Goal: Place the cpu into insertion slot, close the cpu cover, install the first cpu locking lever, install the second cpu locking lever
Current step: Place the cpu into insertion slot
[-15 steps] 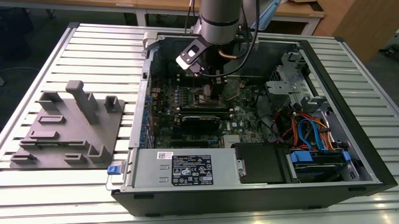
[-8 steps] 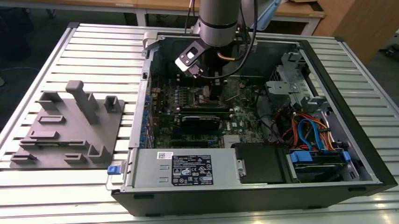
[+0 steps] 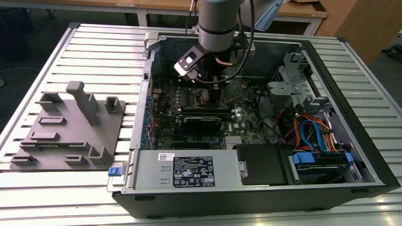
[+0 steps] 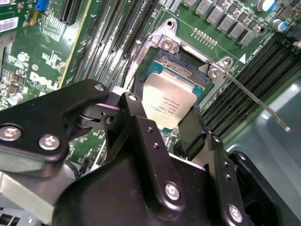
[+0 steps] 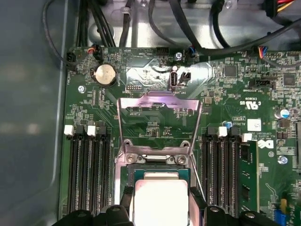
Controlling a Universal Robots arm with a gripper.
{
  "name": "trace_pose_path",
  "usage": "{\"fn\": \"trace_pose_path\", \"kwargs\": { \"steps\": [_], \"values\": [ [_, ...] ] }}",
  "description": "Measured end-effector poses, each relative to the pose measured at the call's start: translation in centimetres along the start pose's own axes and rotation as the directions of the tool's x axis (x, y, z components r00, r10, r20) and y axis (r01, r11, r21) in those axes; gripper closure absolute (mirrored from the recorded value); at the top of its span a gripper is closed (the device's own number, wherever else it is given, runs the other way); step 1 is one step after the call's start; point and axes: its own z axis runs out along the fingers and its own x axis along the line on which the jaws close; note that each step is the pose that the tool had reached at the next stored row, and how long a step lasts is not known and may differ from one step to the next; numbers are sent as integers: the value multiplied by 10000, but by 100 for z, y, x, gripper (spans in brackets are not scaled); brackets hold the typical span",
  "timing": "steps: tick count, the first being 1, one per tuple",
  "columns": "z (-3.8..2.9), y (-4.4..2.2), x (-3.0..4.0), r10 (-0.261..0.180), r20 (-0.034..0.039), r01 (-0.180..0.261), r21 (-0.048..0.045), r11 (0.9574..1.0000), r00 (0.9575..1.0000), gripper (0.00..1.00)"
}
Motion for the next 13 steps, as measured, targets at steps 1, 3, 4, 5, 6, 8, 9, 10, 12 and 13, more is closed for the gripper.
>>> {"fn": "trace_pose_path", "kwargs": {
  "steps": [1, 3, 4, 5, 6, 8, 9, 10, 12, 13],
  "values": [
    [12, -1, 0, 33, 2, -33, -1, 10000, 10000, 46],
    [33, -4, 0, 97, 7, -97, -1, 10000, 10000, 46],
    [43, -5, 0, 107, 7, -107, -1, 9999, 9999, 46],
    [53, -7, -1, 107, 7, -107, -1, 9999, 9999, 46],
    [62, -9, -1, 108, 7, -108, -2, 9999, 9999, 46],
    [77, -14, 0, 108, 7, -108, -2, 9999, 9999, 46],
    [83, -15, -1, 107, 7, -107, -2, 9999, 9999, 46],
    [88, -18, -1, 108, 8, -108, -1, 9999, 9999, 46],
    [97, -25, 2, 108, 8, -108, -1, 9999, 9999, 46],
    [102, -26, 4, 107, 7, -107, -2, 9999, 9999, 46]
  ]
}}
